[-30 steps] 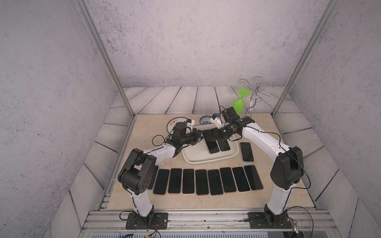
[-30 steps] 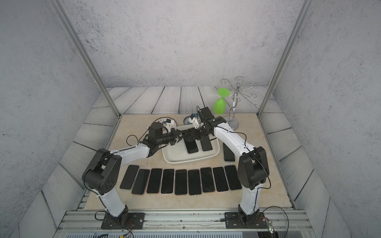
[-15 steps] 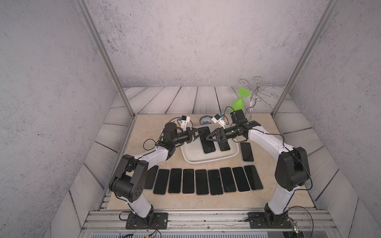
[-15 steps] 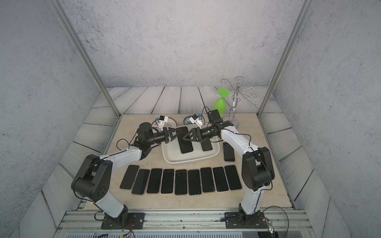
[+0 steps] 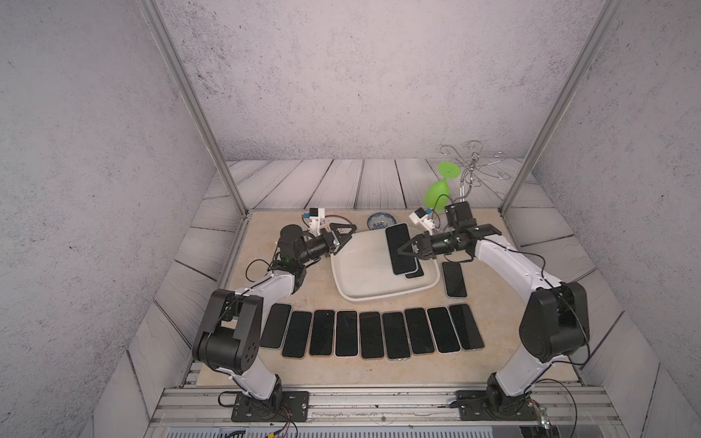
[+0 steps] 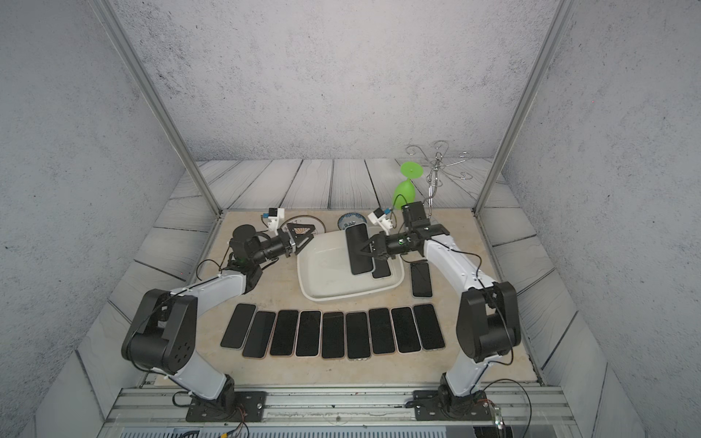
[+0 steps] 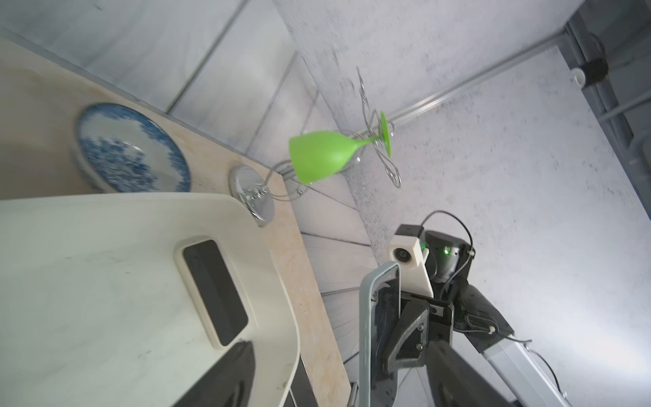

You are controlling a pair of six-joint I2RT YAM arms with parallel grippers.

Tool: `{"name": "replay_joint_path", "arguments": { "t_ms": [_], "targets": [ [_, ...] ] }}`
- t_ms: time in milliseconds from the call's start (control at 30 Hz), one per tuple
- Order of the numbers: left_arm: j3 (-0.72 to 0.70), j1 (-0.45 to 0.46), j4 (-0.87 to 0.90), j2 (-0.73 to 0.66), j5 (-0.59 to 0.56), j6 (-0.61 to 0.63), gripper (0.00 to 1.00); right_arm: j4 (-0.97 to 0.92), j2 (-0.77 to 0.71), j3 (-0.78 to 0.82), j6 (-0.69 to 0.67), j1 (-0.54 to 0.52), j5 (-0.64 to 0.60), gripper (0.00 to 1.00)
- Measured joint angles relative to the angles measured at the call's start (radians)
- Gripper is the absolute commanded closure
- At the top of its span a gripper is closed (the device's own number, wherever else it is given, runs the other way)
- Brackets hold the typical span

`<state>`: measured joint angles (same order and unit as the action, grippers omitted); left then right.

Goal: Take the phone out of the storage box
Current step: Pick up the phone from the storage box, then place the phone at the center of the board.

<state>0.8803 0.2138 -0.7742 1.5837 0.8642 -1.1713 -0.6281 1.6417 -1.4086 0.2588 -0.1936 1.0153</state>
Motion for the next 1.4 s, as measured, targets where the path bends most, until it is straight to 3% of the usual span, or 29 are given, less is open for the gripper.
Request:
{"name": "replay_joint_path", "arguments": {
  "t_ms": [100, 233, 367, 467, 700, 1100, 1167, 1267, 1400],
  "targets": [
    [0.0, -0.014, 0.129, -0.077, -0.007, 0.044, 0.16, -0.16, -0.072, -0.017, -0.063, 0.133, -0.275, 1.0],
    [0.001, 0.002, 0.266, -0.16, -0.003, 0.118, 0.16, -0.315, -0.097, -0.036, -0.118, 0.212, -0.578, 1.0],
    [0.0, 0.003, 0.358, -0.176, 0.0, 0.17, 0.15, -0.395, -0.051, -0.035, -0.143, 0.225, -0.786, 1.0],
    [-0.005, 0.003, 0.399, -0.175, 0.0, 0.185, 0.16, -0.399, 0.042, -0.036, -0.169, 0.239, -0.873, 1.0],
    [-0.035, 0.003, 0.436, -0.175, -0.001, 0.206, 0.16, -0.377, 0.27, -0.075, -0.246, 0.283, -0.886, 1.0],
    [-0.039, 0.003, 0.445, -0.171, -0.003, 0.216, 0.17, -0.323, 0.359, -0.091, -0.271, 0.296, -0.809, 1.0],
    [-0.039, 0.003, 0.444, -0.169, -0.004, 0.219, 0.17, -0.319, 0.365, -0.096, -0.272, 0.298, -0.799, 0.92],
    [-0.039, 0.003, 0.441, -0.159, -0.003, 0.222, 0.17, -0.315, 0.372, -0.102, -0.27, 0.301, -0.794, 0.7],
    [-0.044, 0.003, 0.442, -0.146, -0.003, 0.222, 0.17, -0.29, 0.393, -0.099, -0.253, 0.314, -0.792, 0.54]
  ]
}}
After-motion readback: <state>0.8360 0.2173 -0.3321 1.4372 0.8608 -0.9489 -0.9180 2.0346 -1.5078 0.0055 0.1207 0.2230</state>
